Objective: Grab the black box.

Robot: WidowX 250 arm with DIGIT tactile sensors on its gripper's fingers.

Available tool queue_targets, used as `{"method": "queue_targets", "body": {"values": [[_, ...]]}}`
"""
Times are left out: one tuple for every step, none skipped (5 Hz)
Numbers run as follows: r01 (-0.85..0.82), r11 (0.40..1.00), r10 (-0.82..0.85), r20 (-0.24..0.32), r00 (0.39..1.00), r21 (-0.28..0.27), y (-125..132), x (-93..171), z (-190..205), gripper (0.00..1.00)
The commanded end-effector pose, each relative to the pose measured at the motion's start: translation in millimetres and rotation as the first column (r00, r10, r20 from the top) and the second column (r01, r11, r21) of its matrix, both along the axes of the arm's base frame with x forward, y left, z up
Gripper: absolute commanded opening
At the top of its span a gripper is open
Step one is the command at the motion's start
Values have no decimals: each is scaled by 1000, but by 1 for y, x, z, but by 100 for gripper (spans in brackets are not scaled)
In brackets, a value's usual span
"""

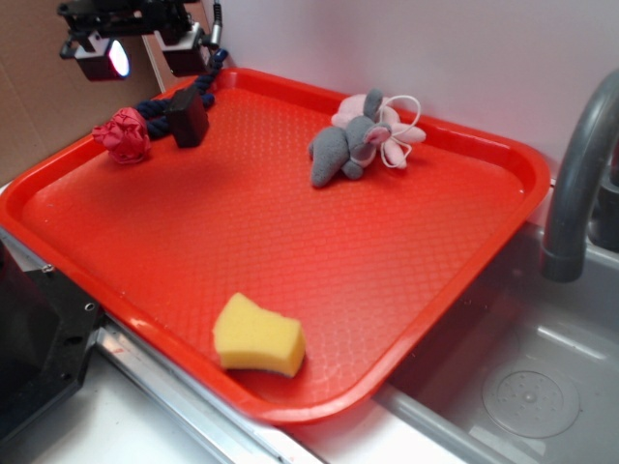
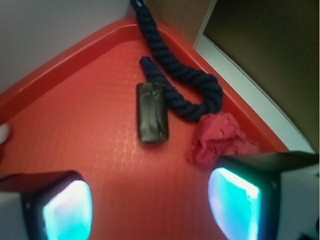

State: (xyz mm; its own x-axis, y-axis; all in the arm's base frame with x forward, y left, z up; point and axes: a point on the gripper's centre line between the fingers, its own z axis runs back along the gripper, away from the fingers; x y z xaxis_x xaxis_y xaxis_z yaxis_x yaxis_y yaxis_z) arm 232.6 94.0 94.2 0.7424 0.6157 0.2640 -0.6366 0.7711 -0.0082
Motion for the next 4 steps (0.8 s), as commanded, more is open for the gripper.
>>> {"method": "queue_targets", "body": {"values": [[-41, 999, 41, -9, 999, 15, 28, -5, -24, 100], [-63, 997, 64, -3, 998, 34, 35, -4, -31, 100], [-67, 998, 67, -25, 997, 3, 43, 3, -40, 100], [-73, 997, 73, -42, 996, 2, 47, 10, -50, 100]]}}
